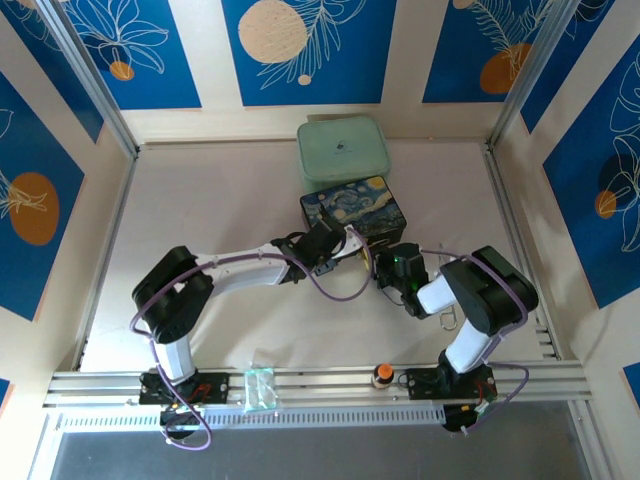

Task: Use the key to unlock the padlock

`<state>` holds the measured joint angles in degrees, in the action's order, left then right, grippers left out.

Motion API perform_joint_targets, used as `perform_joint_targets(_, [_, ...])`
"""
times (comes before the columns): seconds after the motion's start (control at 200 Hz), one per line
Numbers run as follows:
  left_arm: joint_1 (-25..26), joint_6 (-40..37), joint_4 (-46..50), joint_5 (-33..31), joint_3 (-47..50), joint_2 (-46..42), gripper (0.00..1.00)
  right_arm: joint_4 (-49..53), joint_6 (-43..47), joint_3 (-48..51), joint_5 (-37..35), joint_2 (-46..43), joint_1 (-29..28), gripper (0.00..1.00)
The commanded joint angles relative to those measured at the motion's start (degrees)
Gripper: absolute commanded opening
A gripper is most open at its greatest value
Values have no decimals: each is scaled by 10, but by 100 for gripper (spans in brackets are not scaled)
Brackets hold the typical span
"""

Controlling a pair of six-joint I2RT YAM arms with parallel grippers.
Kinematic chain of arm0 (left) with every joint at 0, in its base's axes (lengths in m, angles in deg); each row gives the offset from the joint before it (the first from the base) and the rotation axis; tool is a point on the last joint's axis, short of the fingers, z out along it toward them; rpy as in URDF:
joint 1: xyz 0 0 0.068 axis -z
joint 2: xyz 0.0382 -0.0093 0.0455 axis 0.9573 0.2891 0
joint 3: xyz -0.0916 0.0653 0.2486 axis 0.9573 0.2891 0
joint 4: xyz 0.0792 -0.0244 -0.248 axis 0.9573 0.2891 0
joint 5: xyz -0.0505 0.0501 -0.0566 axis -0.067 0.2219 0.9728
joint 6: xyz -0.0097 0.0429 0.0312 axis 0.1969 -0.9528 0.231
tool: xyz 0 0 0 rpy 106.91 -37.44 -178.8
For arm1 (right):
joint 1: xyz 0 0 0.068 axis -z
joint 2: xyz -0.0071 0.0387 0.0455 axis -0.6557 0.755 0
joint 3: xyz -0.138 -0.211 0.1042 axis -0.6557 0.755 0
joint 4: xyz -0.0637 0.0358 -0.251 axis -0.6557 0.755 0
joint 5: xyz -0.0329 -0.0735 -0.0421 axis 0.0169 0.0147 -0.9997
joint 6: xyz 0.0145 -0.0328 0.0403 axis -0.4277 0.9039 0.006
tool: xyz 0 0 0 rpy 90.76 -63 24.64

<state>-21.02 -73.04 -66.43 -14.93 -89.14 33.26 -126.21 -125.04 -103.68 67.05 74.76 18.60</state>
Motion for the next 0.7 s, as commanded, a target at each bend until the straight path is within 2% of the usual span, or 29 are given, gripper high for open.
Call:
perform_joint_targets(0.0, [-5,10,182,42,52,40,16,-12,-35,8,-41,86,36,23])
perform_joint_targets(0.05, [-5,10,183,41,52,41,16,-35,-19,4,-38,96,35,23])
perform_joint_targets(0.105, [-6,11,184,42,53,39,16,-3,-7,-1,-49,81,29,24])
perform_joint_targets(0.375, [-19,29,173,51,51,10,16,274,115,-39,-96,-82,13,23])
perform_joint_targets(0.57, [-39,45,169,39,40,-9,17,462,228,-90,-99,-140,-1,22])
perform_joint_targets(0.695, [-48,54,164,32,30,-15,22,595,303,-135,-98,-168,-10,23])
